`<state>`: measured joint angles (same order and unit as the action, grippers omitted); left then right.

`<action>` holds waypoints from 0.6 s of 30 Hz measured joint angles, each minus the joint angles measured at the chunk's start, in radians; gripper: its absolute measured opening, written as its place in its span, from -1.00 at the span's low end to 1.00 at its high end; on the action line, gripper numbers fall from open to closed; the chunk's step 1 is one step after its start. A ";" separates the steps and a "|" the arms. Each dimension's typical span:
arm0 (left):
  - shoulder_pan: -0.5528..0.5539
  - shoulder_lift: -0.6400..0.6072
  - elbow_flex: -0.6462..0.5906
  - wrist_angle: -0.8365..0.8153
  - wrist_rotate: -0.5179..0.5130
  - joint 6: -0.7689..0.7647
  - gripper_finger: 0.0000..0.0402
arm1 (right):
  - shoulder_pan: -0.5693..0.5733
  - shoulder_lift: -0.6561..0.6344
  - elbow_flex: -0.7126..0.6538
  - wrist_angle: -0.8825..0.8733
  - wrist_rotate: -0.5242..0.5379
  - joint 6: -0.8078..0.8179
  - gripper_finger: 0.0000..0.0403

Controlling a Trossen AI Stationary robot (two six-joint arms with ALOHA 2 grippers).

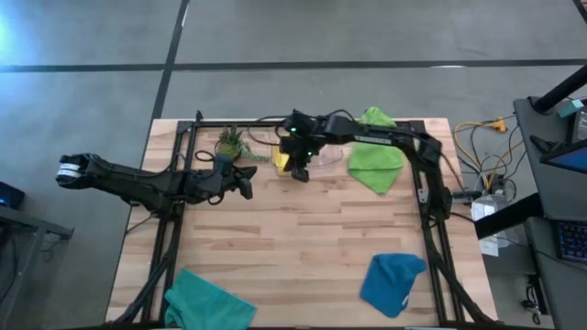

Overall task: Fold microfiber towels
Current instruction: Adjust the transparent bin

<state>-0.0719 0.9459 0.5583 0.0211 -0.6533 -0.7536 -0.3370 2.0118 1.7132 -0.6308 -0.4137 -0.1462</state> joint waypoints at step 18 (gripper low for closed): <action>0.000 0.061 0.000 0.014 0.000 0.001 -1.00 | 0.036 -0.065 -0.391 0.465 0.176 0.172 -0.96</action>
<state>-0.0715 1.0070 0.5579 0.0347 -0.6531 -0.7523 -0.3013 1.9467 1.3221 -0.1656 -0.2377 0.0263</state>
